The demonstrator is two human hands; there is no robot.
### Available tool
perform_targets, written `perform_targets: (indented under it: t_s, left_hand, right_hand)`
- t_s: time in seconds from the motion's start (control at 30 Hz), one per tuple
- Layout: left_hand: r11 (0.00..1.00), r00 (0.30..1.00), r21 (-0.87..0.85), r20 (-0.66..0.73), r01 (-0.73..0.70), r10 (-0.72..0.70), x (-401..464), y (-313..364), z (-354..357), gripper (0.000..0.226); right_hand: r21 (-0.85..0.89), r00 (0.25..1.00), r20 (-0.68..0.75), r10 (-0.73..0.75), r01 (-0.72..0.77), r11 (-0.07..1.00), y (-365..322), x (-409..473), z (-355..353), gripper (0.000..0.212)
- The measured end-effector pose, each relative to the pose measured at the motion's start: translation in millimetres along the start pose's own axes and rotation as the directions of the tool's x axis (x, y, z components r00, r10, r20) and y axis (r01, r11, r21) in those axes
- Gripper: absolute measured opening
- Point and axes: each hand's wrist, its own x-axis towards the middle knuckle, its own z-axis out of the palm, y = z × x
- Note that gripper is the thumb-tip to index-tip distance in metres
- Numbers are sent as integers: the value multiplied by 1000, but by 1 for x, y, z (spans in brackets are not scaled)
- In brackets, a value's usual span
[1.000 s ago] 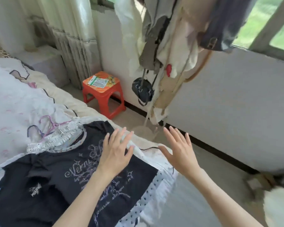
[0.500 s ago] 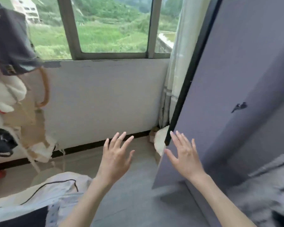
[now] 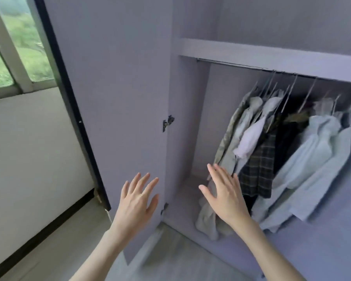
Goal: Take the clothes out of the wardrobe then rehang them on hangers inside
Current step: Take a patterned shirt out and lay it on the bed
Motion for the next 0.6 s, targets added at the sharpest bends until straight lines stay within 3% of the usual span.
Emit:
perform_targets:
  t_s: [0.27,0.6]
  left_hand:
    - [987,991,-97,19,-127,129,107,74,53,55]
    - [976,993,-206,74,-76,93,226,139,111,64]
  right_hand:
    - [-76,995,-71,68,-74,994,98,47,-29,81]
    - [-109,990,-132,55,-70,992,206,147,-56,72]
